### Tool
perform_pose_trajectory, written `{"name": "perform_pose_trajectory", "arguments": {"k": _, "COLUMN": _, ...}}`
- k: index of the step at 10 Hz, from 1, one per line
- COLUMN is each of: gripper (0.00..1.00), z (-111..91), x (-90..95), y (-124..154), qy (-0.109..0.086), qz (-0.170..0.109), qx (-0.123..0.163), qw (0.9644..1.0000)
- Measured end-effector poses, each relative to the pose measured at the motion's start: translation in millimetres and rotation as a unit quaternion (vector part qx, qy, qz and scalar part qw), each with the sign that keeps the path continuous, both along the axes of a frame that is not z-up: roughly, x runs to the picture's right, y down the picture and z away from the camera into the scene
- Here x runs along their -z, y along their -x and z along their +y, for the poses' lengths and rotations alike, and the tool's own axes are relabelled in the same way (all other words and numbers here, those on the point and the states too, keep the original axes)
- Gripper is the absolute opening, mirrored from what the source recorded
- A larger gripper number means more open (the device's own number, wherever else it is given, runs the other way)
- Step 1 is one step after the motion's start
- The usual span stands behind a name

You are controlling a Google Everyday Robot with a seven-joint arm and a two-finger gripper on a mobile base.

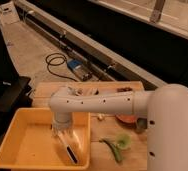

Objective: Place brush in metal cup

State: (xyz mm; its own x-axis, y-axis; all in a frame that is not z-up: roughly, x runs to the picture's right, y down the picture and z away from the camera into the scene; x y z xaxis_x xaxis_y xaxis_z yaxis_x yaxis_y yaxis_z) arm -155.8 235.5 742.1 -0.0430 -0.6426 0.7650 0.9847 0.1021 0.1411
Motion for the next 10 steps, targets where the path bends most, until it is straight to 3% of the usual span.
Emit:
{"name": "perform_pose_trajectory", "arguments": {"k": 2, "gripper": 0.65, "z": -1, "x": -1.7, "y": -1, "qy": 0.001, "qz": 0.002, "qx": 0.004, "qw": 1.0000}}
{"name": "perform_pose_trajectory", "arguments": {"k": 4, "gripper": 0.65, "z": 6, "x": -13.2, "y": 1, "qy": 0.017, "qz": 0.007, "qx": 0.022, "qw": 0.9996}}
{"name": "perform_pose_trajectory", "arguments": {"k": 10, "gripper": 0.64, "z": 27, "x": -36.3, "y": -4, "qy": 0.058, "qz": 0.007, "qx": 0.022, "qw": 0.9980}}
